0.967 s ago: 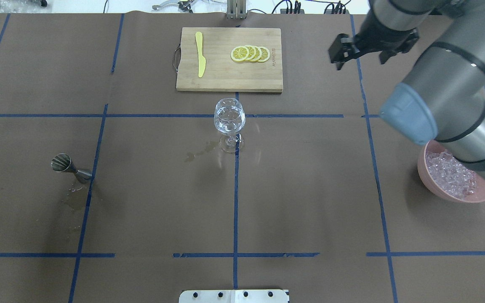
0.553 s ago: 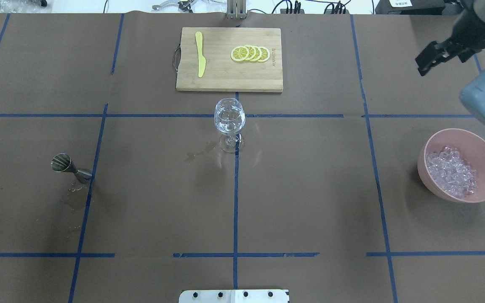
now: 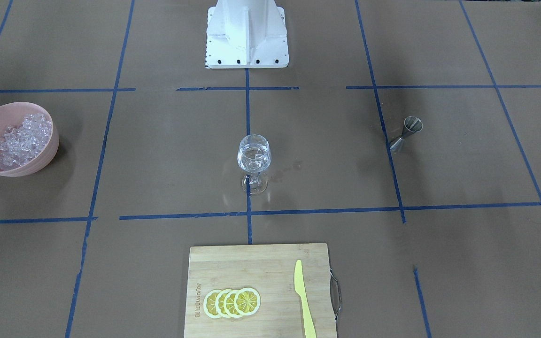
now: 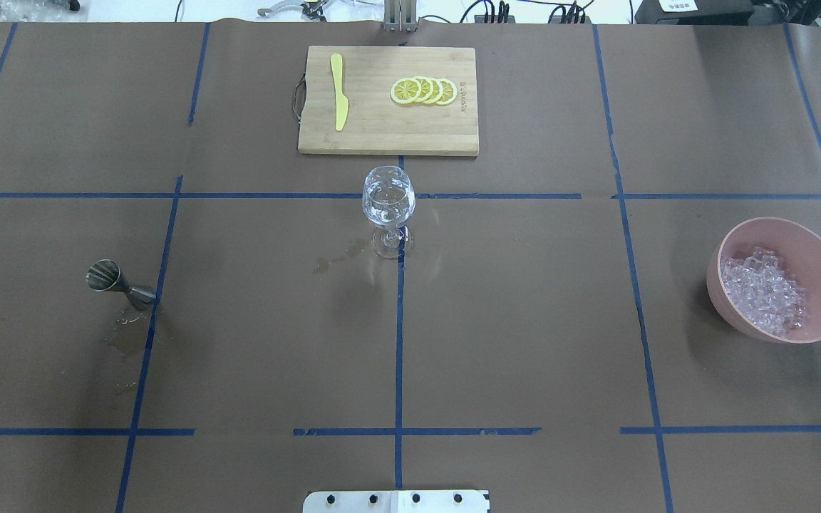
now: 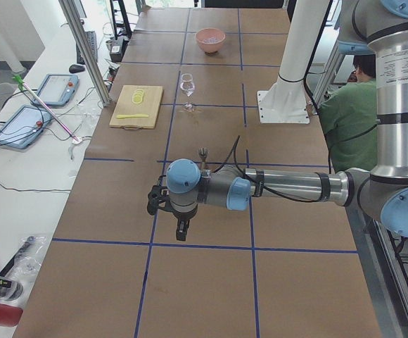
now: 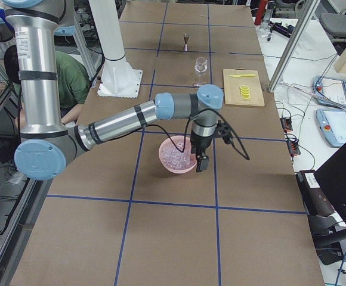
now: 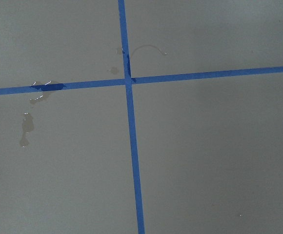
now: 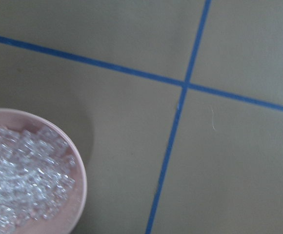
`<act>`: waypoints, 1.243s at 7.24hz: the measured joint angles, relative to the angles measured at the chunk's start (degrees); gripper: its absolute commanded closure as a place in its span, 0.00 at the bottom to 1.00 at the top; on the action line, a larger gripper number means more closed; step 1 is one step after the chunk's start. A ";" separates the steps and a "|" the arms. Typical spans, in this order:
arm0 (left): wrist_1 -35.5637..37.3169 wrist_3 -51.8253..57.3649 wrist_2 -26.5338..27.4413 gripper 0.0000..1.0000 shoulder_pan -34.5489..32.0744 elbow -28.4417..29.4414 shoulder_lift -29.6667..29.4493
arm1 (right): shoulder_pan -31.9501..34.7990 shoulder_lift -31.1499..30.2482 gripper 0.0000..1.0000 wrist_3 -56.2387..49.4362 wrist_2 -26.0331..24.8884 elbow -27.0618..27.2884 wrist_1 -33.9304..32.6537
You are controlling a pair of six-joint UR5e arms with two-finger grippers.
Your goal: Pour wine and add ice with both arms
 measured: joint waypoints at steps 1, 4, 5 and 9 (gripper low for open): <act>0.00 0.02 0.00 0.00 0.01 -0.01 0.01 | 1.74 -3.25 0.00 -0.40 0.19 -0.80 1.02; -0.02 0.05 0.00 0.00 -0.01 -0.02 0.01 | 3.34 -10.33 0.00 0.18 0.87 -2.12 9.03; -0.05 0.11 -0.02 0.00 -0.03 -0.05 0.01 | 3.41 -11.50 0.00 0.57 1.88 -2.39 10.82; -0.05 0.45 0.00 0.00 -0.06 -0.79 0.14 | 3.45 -11.65 0.00 0.88 3.60 -2.14 12.15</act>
